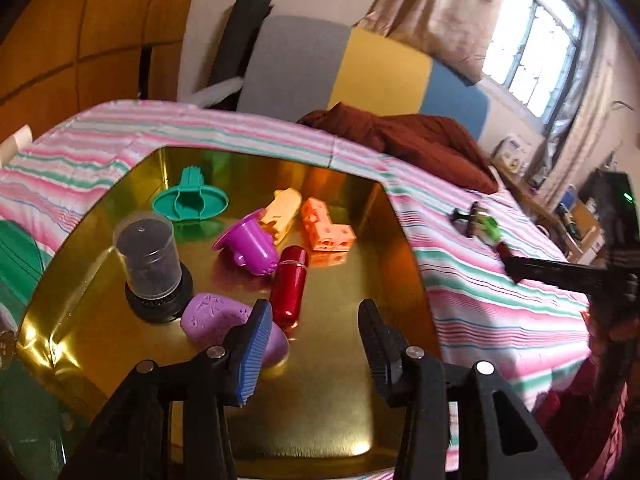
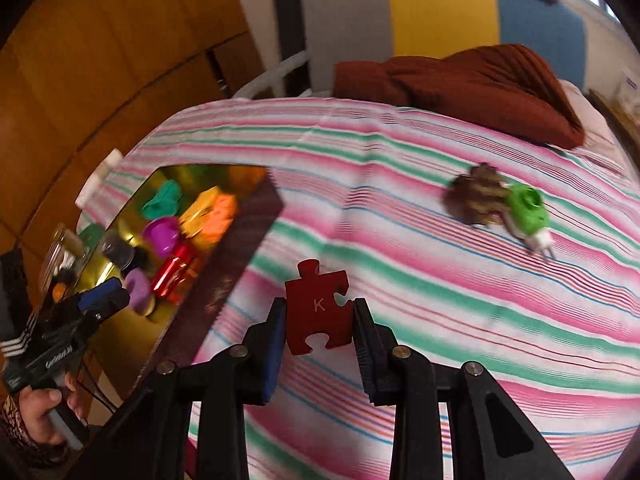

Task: Organize rigid objects
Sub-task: 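Carry the red K puzzle piece over the gold tray with the right tool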

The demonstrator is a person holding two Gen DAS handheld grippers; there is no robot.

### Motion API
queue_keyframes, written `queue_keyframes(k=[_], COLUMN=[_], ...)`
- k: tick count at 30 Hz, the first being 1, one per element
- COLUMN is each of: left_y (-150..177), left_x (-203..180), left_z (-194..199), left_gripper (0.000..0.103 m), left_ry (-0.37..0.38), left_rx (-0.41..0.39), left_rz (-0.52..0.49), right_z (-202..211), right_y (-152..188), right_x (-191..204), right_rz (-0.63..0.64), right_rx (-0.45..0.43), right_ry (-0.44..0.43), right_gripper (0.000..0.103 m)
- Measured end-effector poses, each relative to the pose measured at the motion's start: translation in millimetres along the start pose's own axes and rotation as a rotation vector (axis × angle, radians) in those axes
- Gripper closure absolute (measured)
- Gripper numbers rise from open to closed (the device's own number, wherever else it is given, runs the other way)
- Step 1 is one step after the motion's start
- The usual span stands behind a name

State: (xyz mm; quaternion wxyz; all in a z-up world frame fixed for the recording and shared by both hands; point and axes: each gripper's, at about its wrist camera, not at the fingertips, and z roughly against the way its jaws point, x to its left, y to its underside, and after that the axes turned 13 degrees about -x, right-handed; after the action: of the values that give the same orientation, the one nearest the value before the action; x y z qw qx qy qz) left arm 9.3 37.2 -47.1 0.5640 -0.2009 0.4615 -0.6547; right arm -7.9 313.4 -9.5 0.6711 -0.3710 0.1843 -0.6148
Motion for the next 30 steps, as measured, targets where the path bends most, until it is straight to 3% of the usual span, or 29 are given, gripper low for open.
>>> queue_keyframes(k=[4,16,24,30], left_y=[1,10,14,14], left_x=[3,23,39,45], left_z=[16,27,34,35], left_gripper=[0.058,0.058,0.058,0.058], left_ry=[-0.001,-0.077,-0.126,-0.134], left_rx=[-0.056,-0.061,-0.077,-0.079], left_rz=[-0.022,-0.011,0.025,0.048], right_z=[-7,-30,-51,-72], right_y=[3,3,12,11], right_x=[26,113,155,162], right_rz=[-0.005,0.084,0.215,0.28], right_rx=[0.013,0.033,0.087,0.091], right_ry=[-0.071,-0.202,-0.164,-0.071], right_gripper=[0.071,0.07,0.071,0.071])
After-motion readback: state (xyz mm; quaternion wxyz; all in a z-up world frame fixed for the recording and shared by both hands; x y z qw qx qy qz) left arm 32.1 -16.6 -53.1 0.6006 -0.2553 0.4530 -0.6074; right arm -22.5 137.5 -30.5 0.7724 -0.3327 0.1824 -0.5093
